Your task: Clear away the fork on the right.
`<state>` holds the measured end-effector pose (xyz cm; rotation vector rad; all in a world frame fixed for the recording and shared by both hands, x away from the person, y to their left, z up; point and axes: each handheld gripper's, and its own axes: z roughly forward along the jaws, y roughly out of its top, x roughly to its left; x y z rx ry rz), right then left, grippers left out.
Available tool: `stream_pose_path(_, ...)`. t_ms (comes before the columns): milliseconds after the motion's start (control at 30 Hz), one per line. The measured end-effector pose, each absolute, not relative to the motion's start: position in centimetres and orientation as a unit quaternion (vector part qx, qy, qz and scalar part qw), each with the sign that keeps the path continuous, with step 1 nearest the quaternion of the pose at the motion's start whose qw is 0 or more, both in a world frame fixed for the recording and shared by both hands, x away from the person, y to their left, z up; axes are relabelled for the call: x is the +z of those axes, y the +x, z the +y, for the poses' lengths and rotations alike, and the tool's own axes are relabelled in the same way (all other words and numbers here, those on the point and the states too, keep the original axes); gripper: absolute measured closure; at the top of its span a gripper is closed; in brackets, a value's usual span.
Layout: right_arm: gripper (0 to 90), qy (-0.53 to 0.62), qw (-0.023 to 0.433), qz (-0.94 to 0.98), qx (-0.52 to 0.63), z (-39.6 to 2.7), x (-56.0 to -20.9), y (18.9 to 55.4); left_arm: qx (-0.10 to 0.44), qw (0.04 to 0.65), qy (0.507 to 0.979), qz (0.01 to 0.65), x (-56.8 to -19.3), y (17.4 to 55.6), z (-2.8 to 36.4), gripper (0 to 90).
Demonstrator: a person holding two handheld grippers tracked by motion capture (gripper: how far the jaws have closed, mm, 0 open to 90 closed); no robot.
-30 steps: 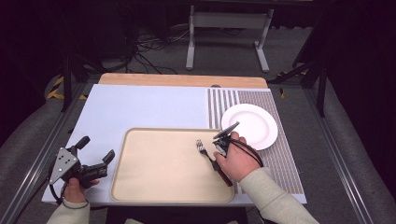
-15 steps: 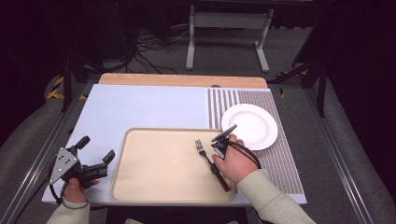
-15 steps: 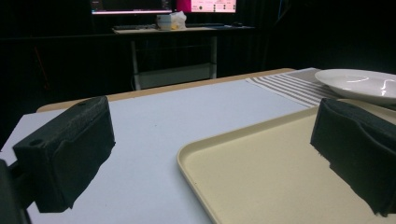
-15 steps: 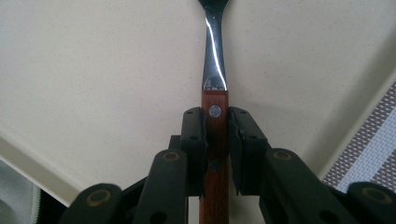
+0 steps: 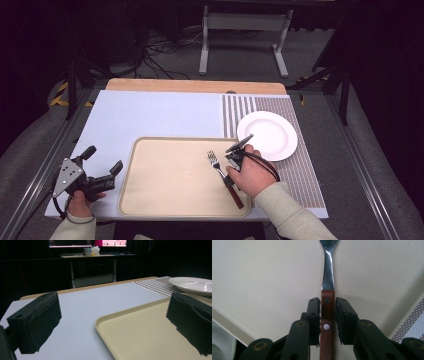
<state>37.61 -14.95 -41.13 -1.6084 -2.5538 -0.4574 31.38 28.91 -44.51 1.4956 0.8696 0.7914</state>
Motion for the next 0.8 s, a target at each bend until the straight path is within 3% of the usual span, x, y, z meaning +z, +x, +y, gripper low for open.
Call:
stream_pose_path(333, 61.5, -0.512, 0.034, -0.839, -0.18, -15.1, -40.5, 37.7, 0.339, 0.581, 0.64, 0.373, -44.5, 31.4, 28.9, 0.0)
stream_pose_path(467, 45.7, -0.491, 0.014, -0.845, -0.211, -14.9, -40.3, 37.8, 0.34, 0.581, 0.639, 0.373, -44.5, 31.4, 28.9, 0.0)
stream_pose_path(567, 27.8, -0.451, -0.007, -0.855, -0.257, -14.7, -40.2, 38.1, 0.34, 0.581, 0.639, 0.372, -44.5, 31.4, 28.9, 0.0)
stream_pose_path(700, 17.7, -0.42, -0.013, -0.858, -0.295, -14.3, -40.0, 38.4, 0.34, 0.581, 0.639, 0.372, -44.5, 31.4, 28.9, 0.0)
stream_pose_path(800, 17.3, -0.394, -0.025, -0.866, -0.307, -14.0, -39.9, 38.8, 0.34, 0.582, 0.638, 0.373, -44.5, 31.4, 28.9, 0.0)
